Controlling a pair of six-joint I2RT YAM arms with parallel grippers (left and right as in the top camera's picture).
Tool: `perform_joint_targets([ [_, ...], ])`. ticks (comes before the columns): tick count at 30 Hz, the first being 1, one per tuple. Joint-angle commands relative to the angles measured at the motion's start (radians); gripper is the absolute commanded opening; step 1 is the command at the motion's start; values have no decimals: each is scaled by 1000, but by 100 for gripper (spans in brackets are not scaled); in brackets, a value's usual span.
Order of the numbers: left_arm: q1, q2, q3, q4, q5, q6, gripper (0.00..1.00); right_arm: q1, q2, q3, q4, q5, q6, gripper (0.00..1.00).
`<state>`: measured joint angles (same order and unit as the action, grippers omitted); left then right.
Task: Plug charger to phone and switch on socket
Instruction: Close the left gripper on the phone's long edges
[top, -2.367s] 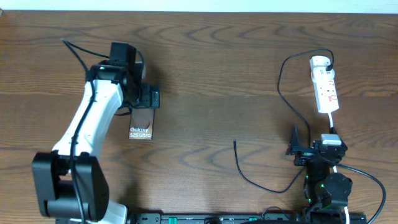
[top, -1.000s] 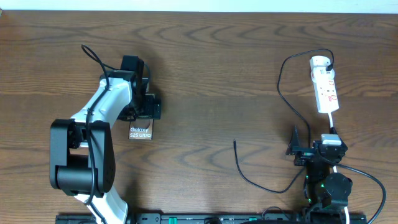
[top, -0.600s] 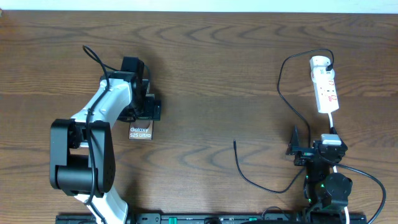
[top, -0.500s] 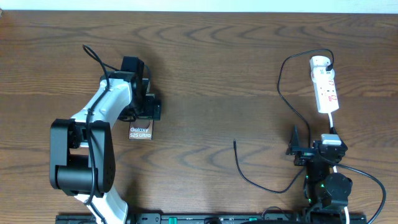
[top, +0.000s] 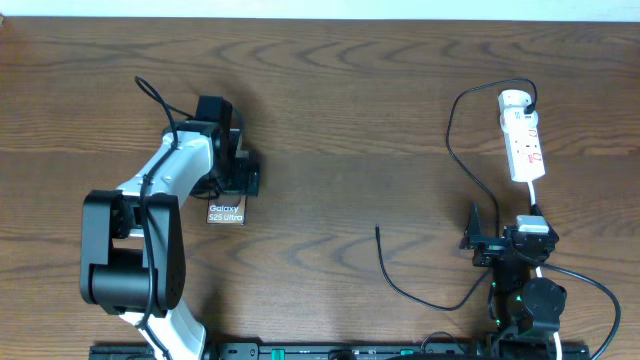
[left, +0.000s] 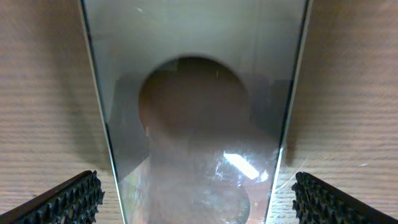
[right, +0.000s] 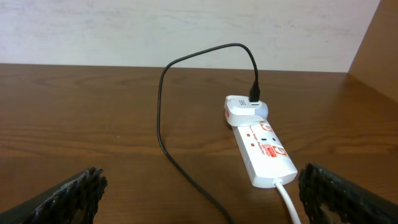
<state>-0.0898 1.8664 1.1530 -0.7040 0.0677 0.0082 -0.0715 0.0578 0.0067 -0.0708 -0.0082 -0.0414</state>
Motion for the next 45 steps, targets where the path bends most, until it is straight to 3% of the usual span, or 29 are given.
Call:
perform_joint_targets([
  [1,1,10,-16,0,-16,18,98,8,-5,-1,-5,2,-12,99],
  [45,0,10,-69,82,-2,26,98,8,-5,-1,-5,2,-12,99],
])
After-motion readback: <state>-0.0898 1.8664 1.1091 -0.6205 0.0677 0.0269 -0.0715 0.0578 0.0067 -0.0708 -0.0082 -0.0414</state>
